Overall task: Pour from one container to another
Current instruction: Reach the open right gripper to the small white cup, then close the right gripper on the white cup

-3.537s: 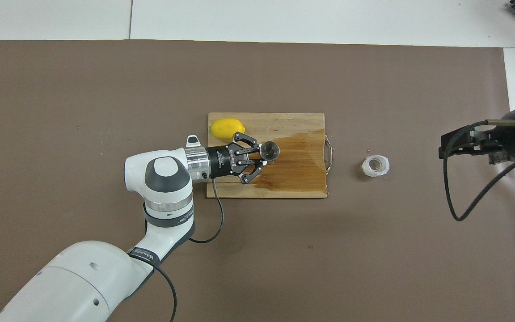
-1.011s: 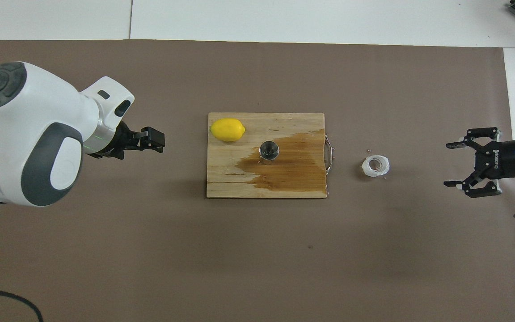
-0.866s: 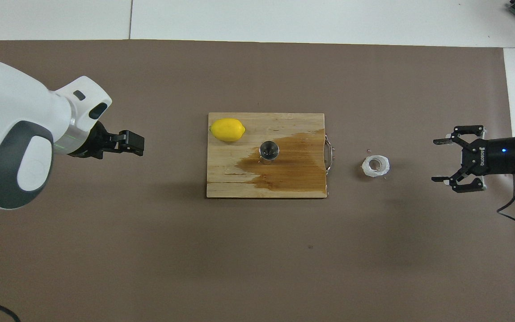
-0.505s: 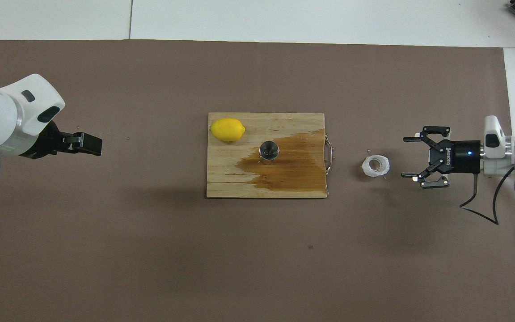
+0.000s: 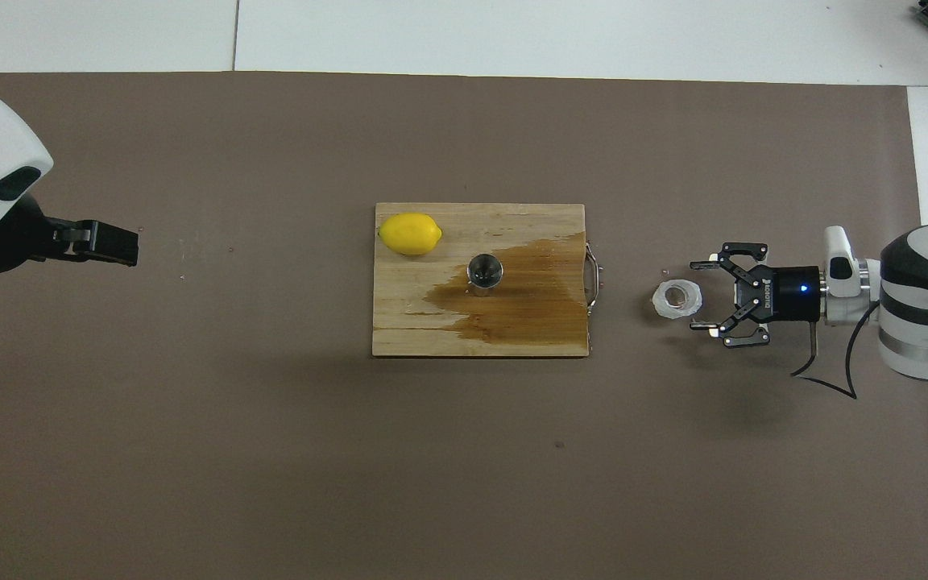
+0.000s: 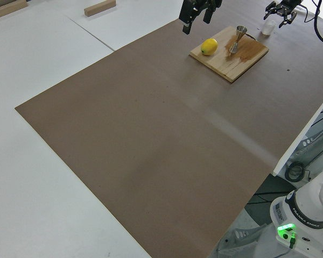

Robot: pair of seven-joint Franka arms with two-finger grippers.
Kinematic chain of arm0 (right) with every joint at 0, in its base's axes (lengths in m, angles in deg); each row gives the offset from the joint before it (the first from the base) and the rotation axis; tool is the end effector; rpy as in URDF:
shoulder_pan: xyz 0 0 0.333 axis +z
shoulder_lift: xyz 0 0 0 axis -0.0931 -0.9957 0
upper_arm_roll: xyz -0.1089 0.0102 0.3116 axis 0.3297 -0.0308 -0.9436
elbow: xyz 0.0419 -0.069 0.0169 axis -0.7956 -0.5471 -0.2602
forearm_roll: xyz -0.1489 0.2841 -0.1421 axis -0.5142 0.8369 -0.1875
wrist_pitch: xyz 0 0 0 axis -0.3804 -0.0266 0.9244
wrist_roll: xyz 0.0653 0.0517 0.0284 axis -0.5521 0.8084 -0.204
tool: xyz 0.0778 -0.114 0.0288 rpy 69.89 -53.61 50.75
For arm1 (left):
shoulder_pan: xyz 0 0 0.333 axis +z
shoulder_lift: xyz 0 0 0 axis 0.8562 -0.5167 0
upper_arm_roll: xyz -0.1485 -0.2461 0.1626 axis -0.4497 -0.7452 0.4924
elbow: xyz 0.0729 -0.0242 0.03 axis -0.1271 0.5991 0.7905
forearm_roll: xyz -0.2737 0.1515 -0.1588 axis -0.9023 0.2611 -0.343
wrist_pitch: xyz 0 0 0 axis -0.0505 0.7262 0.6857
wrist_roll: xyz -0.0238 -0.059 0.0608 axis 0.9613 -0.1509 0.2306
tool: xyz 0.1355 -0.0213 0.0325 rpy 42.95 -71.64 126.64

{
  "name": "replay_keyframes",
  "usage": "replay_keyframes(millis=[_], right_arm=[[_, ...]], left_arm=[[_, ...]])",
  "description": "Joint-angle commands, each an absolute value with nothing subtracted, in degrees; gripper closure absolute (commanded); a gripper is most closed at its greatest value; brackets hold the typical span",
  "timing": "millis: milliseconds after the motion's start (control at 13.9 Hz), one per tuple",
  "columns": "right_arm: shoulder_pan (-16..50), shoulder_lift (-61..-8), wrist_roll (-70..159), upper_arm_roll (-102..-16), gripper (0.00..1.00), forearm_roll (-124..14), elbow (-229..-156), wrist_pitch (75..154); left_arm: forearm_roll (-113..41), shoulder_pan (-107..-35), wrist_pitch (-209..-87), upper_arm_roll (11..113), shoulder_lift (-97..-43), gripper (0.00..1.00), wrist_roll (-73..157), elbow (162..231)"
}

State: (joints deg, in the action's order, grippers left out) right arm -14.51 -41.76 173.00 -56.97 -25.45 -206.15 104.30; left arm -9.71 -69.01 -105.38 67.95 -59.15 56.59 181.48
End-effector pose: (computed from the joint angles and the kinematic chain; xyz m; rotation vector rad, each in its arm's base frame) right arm 0.5333 -0.0435 0.2737 -1.6563 -1.5281 -0.9364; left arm 0.5106 -0.0648 0.5964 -3.1280 0.1786 -0.0881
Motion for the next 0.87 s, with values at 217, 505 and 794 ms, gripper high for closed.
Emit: replay_keyframes(millis=[217,505,794], right_arm=[[-10.8,-41.5,175.0,-57.0,0.0,-24.7,-207.9,107.7],[-10.7,-41.5,175.1,-57.0,0.0,-24.8,-208.7,110.9],[-10.6,-41.5,175.2,-57.0,0.51,-25.6,-208.5,111.4]], left_arm=[[-8.8,-68.6,-102.7,67.6,-60.3,0.0,57.5,178.4],[-9.4,-63.5,-101.4,63.3,-60.1,0.0,57.7,178.8],[-9.4,-60.8,-100.6,60.4,-59.8,0.0,57.7,179.2]])
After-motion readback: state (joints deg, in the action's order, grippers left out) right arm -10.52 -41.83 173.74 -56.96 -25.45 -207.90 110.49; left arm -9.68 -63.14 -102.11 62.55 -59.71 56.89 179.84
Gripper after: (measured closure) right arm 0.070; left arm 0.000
